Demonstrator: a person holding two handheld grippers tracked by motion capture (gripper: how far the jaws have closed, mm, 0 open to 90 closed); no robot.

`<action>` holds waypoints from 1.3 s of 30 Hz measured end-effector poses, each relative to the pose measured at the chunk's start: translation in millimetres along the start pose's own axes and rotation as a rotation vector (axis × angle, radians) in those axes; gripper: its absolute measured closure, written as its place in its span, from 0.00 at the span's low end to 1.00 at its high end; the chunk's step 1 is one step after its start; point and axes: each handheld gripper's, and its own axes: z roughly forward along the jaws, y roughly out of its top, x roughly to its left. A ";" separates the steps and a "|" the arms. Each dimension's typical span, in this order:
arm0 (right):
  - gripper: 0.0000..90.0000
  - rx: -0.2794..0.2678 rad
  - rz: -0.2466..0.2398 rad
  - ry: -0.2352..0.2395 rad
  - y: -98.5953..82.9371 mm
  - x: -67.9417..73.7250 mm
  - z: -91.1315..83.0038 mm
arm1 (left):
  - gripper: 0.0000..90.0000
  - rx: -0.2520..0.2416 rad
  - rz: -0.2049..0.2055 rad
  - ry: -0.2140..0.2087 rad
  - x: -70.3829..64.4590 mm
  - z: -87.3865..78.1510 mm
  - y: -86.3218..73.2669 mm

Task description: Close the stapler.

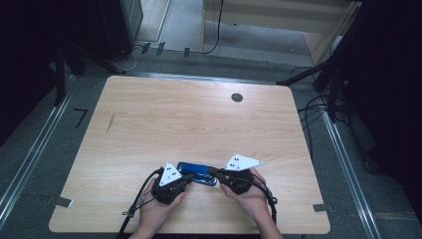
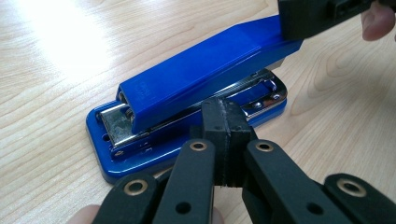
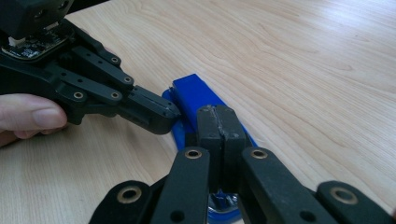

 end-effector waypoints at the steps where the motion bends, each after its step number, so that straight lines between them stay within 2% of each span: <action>1: 1.00 0.001 0.003 -0.003 0.7 1.7 0.6 | 1.00 -0.001 0.000 -0.001 0.0 -0.2 -0.1; 8: 1.00 -0.032 0.032 -0.040 -1.3 6.2 -2.9 | 1.00 -0.009 -0.019 -0.005 2.7 -4.4 -2.2; 11: 1.00 -0.039 0.041 -0.059 -6.9 8.5 -5.1 | 0.85 -0.033 -0.042 -0.003 5.5 -8.3 -3.5; 14: 1.00 -0.045 0.061 -0.066 -12.3 10.2 -6.2 | 0.79 -0.043 -0.036 -0.005 6.8 -14.5 -4.8; 16: 1.00 -0.054 0.081 -0.077 -16.2 11.0 -7.1 | 0.72 -0.054 -0.018 0.011 7.4 -19.7 -7.5; 19: 1.00 -0.066 0.084 -0.094 -20.3 13.3 -8.0 | 0.62 -0.073 -0.028 0.020 13.8 -30.1 -13.5; 22: 1.00 -0.075 0.091 -0.102 -22.5 14.5 -10.3 | 0.53 -0.093 -0.058 0.070 24.5 -43.0 -19.9; 24: 1.00 -0.075 0.098 -0.105 -23.8 14.3 -12.0 | 0.50 -0.123 -0.098 0.096 35.2 -53.3 -24.6; 27: 1.00 -0.075 0.108 -0.109 -26.9 14.3 -13.4 | 0.45 -0.149 -0.126 0.133 47.3 -65.1 -29.5; 29: 1.00 -0.070 0.110 -0.109 -29.4 15.2 -13.3 | 0.39 -0.158 -0.132 0.166 54.7 -71.8 -32.4; 30: 1.00 -0.057 0.107 -0.108 -32.0 16.2 -11.5 | 0.30 -0.157 -0.130 0.180 58.3 -74.5 -33.7; 32: 1.00 -0.049 0.107 -0.107 -33.3 16.3 -10.4 | 0.27 -0.146 -0.127 0.215 64.3 -79.4 -36.5; 36: 1.00 -0.049 0.124 -0.103 -36.8 14.4 -7.3 | 0.16 -0.135 -0.166 0.242 75.5 -90.1 -42.0; 39: 1.00 -0.047 0.114 -0.114 -36.5 16.4 -6.4 | 0.14 -0.137 -0.159 0.271 81.6 -99.4 -45.4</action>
